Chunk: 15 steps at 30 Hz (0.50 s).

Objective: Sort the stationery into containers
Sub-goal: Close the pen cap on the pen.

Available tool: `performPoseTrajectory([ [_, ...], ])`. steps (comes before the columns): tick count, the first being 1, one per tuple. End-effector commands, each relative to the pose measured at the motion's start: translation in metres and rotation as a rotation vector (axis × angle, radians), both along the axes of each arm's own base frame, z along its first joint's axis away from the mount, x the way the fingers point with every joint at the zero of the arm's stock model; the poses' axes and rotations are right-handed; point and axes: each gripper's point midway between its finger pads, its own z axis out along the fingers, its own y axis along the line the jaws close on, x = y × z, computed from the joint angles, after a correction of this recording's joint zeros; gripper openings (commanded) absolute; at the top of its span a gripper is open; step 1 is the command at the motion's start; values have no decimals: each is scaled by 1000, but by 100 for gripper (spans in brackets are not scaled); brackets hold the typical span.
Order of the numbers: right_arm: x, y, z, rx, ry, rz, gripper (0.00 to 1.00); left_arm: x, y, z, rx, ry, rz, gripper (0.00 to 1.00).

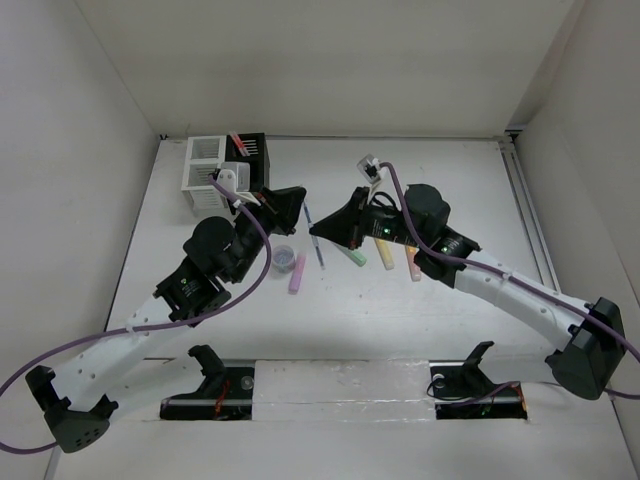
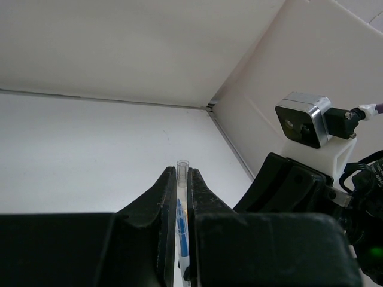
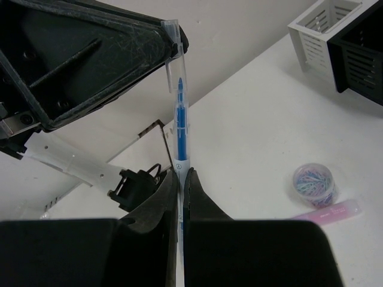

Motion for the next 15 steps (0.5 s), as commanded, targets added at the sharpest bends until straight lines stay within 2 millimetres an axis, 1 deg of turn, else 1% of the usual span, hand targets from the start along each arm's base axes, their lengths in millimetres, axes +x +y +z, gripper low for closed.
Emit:
performPoseTrajectory([
  [1,4,-5,44,77,-102,-23,0,-2,-4,6,-11,-22,-22,0],
  [2,3,-8,48,85,-109,-34,0,-2,-4,6,-19,-17,-23,0],
  [3,1,-10,52,94,-118,-34,0,-2,-5,2,-12,-11,-23,0],
  [4,6,-12,53,94,-117,-52,0,-2,-5,2,-12,-11,-23,0],
  [6,1,-17,61,109,-133,-52,0,-2,-5,-1,-5,-5,-23,0],
  [7,1,-17,61,109,-133,-52,0,-1,-3,-1,-6,-4,-13,0],
  [8,-1,-18,66,122,-145,-53,0,-1,-3,-1,-6,-4,-13,0],
  [9,-2,-18,66,121,-146,-42,0,-1,-3,-3,1,2,-13,0],
  [10,-2,-18,66,121,-146,-42,0,0,0,2,-8,-4,1,0],
  [11,-6,-20,69,127,-154,-33,0,3,-1,-4,7,11,12,0],
  [12,-6,-20,69,127,-154,-33,0,3,-1,-4,7,11,12,0],
  [14,-6,-20,71,134,-160,-33,0,2,-6,-3,10,10,-11,0],
  [15,-8,-19,76,151,-168,-23,0,2,-10,-1,3,15,-23,0],
])
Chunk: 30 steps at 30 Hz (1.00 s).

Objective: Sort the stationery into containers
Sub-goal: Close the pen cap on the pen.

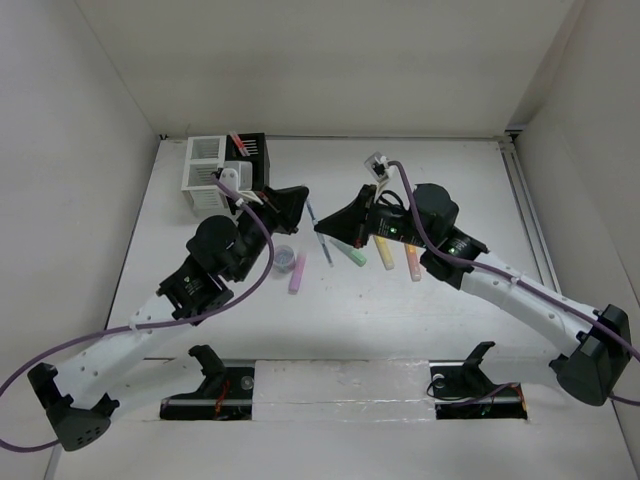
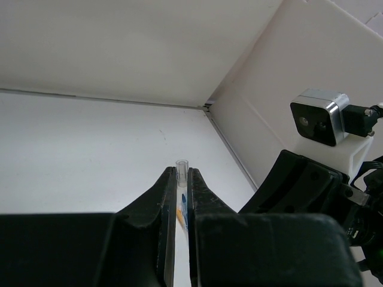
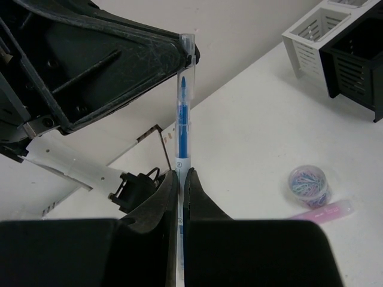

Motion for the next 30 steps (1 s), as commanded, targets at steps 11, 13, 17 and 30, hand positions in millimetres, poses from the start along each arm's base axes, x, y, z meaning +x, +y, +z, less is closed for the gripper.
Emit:
performPoseTrajectory([
  [11,0,-22,85,305,-200,-79,0,-5,-13,0,-104,66,-59,0],
  [13,2,-20,87,306,-201,-79,0,-9,-18,-1,-92,55,-97,0],
  [17,4,-21,96,339,-193,-88,0,-6,-30,-8,-49,66,-125,0],
  [30,18,-36,139,417,-210,-126,0,-17,-52,-47,7,5,-259,0],
])
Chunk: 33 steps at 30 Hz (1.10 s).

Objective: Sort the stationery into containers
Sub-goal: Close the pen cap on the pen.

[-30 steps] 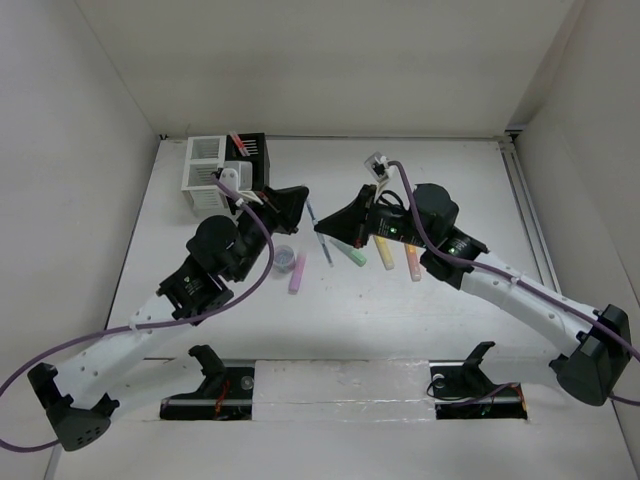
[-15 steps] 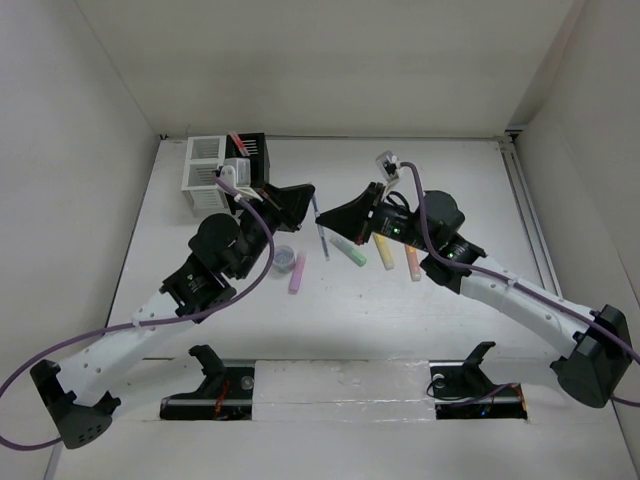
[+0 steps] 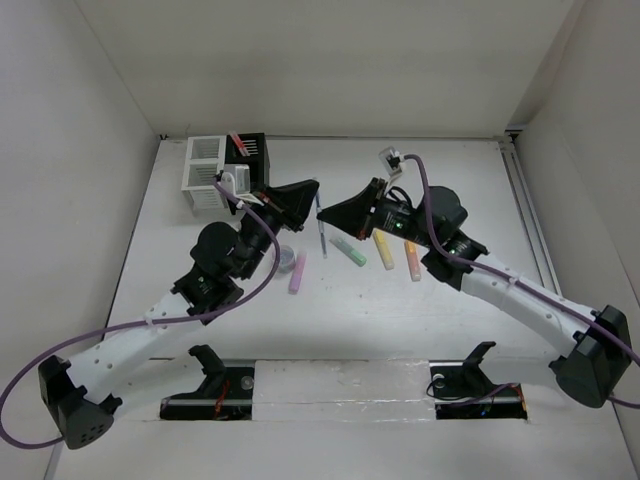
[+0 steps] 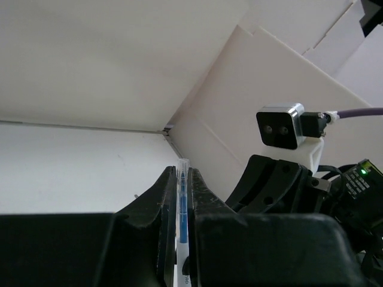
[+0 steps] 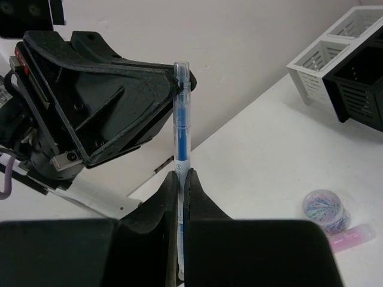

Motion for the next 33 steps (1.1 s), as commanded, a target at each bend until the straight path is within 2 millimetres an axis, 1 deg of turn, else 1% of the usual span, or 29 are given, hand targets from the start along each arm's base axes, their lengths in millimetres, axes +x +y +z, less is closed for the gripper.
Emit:
performPoseTrajectory([
  [1,7,-31,118,252,-245,-94,0,-17,-32,-63,176,61,-172,0],
  [3,12,-31,123,245,-265,-80,0,-17,-32,-68,177,62,-172,0],
  [4,11,-32,128,251,-272,-79,0,-17,-32,-75,186,72,-172,0],
  [5,13,-34,129,244,-283,-84,0,-19,-33,-73,181,63,-184,0],
  [6,19,-34,127,233,-274,-95,0,-19,-33,-81,192,74,-185,0],
  [7,16,-34,132,238,-286,-84,0,-19,-33,-84,193,75,-185,0],
  [8,25,-35,127,228,-279,-99,0,-19,-33,-85,193,75,-185,0],
  [10,28,-38,133,237,-273,-93,0,-20,-32,-91,195,77,-185,0],
  [11,27,-39,137,246,-272,-90,0,-21,-33,-89,189,69,-193,0],
  [12,29,-36,136,244,-259,-76,0,-23,-34,-95,198,75,-207,0],
  [13,30,-33,138,244,-265,-66,0,-23,-34,-93,192,69,-207,0],
  [15,31,-30,142,260,-244,-45,0,-23,-34,-96,194,71,-207,0],
  [16,29,-31,148,274,-249,-41,0,-23,-34,-96,194,71,-207,0],
  [17,31,-29,150,283,-233,-34,0,-23,-34,-101,201,77,-208,0],
  [18,36,-29,149,284,-224,-40,0,-23,-34,-101,201,77,-208,0],
  [19,36,-29,149,284,-224,-40,0,-23,-34,-99,201,65,-206,0],
  [21,34,-30,161,306,-238,-34,0,-24,-35,-99,202,64,-215,0],
  [22,38,-28,158,301,-231,-35,0,-24,-35,-99,202,64,-215,0],
  [23,36,-29,163,308,-241,-34,0,-24,-35,-99,202,64,-215,0],
  [24,35,-28,163,305,-243,-26,0,-23,-34,-99,201,65,-206,0],
  [25,36,-27,158,298,-234,-26,0,-22,-31,-96,193,61,-189,0],
  [26,36,-26,152,282,-239,-17,0,-19,-28,-100,196,82,-168,0],
  [27,30,-21,142,263,-237,5,0,-17,-27,-98,198,87,-155,0],
  [28,31,-19,134,239,-255,4,0,-17,-24,-89,194,87,-141,0],
  [29,23,-16,132,234,-273,22,0,-10,-17,-84,181,105,-88,0],
  [30,21,-9,113,204,-256,42,0,-8,-15,-79,170,118,-75,0],
  [31,20,-10,108,194,-259,38,0,-7,-12,-66,162,115,-59,0],
  [32,16,-8,104,184,-269,45,0,-5,-6,-58,139,120,-24,3],
  [33,19,-7,98,179,-254,32,0,-5,-6,-51,128,111,-24,17],
])
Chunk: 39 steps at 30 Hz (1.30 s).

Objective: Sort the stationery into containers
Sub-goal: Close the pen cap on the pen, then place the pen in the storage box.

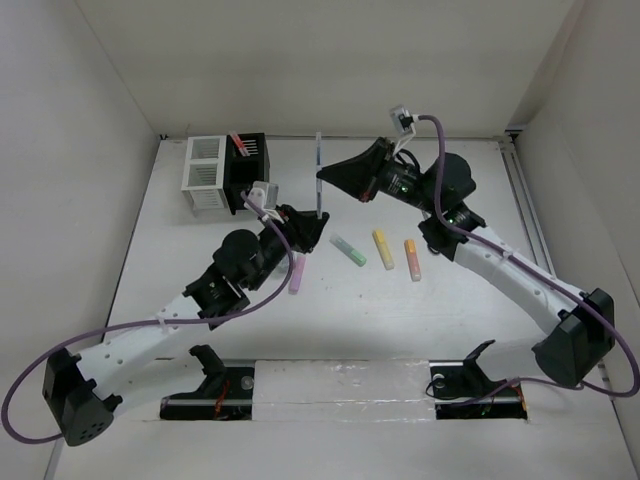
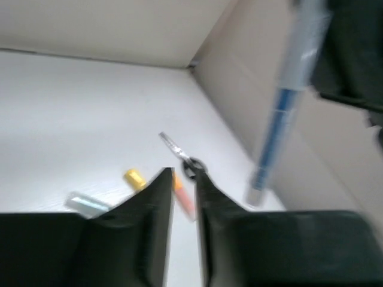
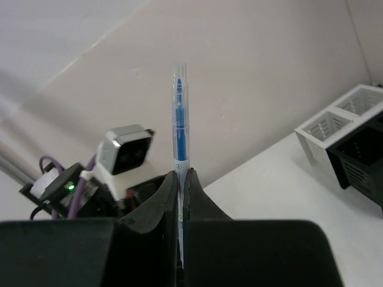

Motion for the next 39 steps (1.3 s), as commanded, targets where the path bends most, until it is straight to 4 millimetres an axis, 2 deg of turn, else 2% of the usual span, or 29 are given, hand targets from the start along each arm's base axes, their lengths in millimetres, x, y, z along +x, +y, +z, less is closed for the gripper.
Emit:
performPoseTrajectory([
  [1,-20,-6,24,66,-160,-16,0,-4,9,32,-41,2,19,25],
  [2,-17,-6,19,58,-159,-30,0,-6,13,41,-59,-12,28,33],
  [4,-15,-5,12,45,-158,-34,0,-8,16,52,-79,-28,28,43],
  [5,-15,-5,6,36,-147,-33,0,-10,19,56,-80,-42,29,58],
  [7,-16,-7,6,29,-189,-47,0,-11,22,57,-82,-42,39,77],
  [8,-20,-11,13,35,-222,-55,0,-11,25,59,-90,-47,48,88],
  [9,-18,-11,8,13,-256,-70,0,-10,27,51,-65,-25,59,99],
  [10,-21,-15,14,17,-284,-77,0,-9,32,49,-60,-17,85,99],
  [14,-2,-34,6,-10,-286,-155,0,-3,55,33,-17,46,197,100],
  [17,3,-38,1,-24,-290,-165,0,-2,63,32,-21,57,236,100],
  [21,-1,-36,-5,-40,-298,-139,0,-11,64,48,-84,0,195,100],
  [22,0,-33,-15,-55,-284,-125,0,-17,66,57,-101,-40,174,100],
  [27,-8,-29,-22,-47,-278,-88,0,-48,48,94,-190,-256,-21,100],
  [28,-16,-27,-19,-41,-290,-67,0,-49,44,96,-184,-271,-43,100],
  [29,-16,-27,-21,-41,-290,-67,0,-48,37,95,-168,-277,-62,100],
  [30,-18,-28,-23,-42,-289,-66,0,-47,35,103,-164,-294,-70,100],
  [33,-28,-27,-22,-37,-291,-39,0,-41,19,103,-132,-294,-106,100],
  [34,-33,-29,-15,-25,-314,-32,0,-41,15,99,-123,-289,-116,100],
  [39,-49,-33,-11,-13,-329,-3,0,-29,9,96,-105,-276,-92,100],
])
